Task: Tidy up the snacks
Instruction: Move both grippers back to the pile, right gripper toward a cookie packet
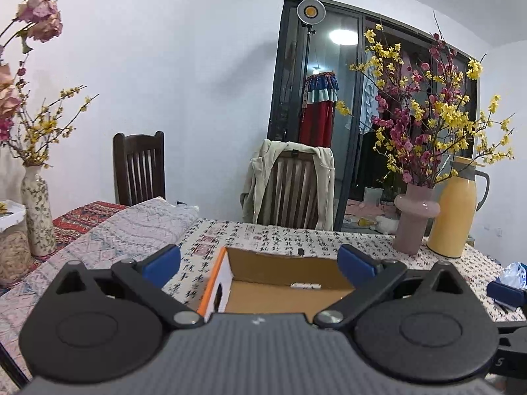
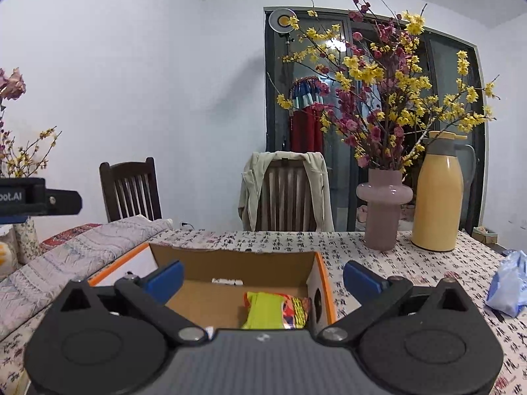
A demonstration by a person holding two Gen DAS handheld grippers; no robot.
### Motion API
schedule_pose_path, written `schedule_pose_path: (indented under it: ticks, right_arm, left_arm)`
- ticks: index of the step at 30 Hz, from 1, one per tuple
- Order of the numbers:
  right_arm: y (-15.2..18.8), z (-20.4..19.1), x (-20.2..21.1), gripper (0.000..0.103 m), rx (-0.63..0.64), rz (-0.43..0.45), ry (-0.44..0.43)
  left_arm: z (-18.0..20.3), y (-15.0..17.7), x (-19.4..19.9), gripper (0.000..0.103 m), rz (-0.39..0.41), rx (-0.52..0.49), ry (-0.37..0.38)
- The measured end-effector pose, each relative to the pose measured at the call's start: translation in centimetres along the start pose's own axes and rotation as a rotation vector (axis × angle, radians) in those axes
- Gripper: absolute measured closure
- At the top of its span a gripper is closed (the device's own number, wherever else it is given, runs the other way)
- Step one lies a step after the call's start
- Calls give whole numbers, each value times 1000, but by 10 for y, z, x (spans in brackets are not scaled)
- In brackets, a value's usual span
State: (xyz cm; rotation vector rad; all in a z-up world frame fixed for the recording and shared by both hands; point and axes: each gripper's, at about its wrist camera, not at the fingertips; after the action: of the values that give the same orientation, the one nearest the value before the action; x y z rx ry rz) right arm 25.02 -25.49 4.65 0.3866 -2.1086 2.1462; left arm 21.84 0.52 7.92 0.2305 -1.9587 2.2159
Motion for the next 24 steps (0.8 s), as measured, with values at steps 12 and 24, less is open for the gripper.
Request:
schedule_pose_path:
  ticks: [12, 24]
  right_arm:
    - [37, 22, 33, 0, 11, -81, 42]
    - [96, 53, 19, 0, -69, -242, 80]
  left_arm:
    - [-28, 45, 17, 0, -97, 3, -53]
    - [-57, 91, 16, 0, -106, 0, -104]
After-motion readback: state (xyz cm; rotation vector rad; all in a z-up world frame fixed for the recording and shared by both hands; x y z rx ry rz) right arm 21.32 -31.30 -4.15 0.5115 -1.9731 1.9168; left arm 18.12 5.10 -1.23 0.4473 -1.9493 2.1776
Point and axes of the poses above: each gripper's, at about its wrist camera, not at the fingertips, and x roughly against the way its jaws point, z to its right, y to its underside, and after that the axes turned 6 degrees about y, right-handed
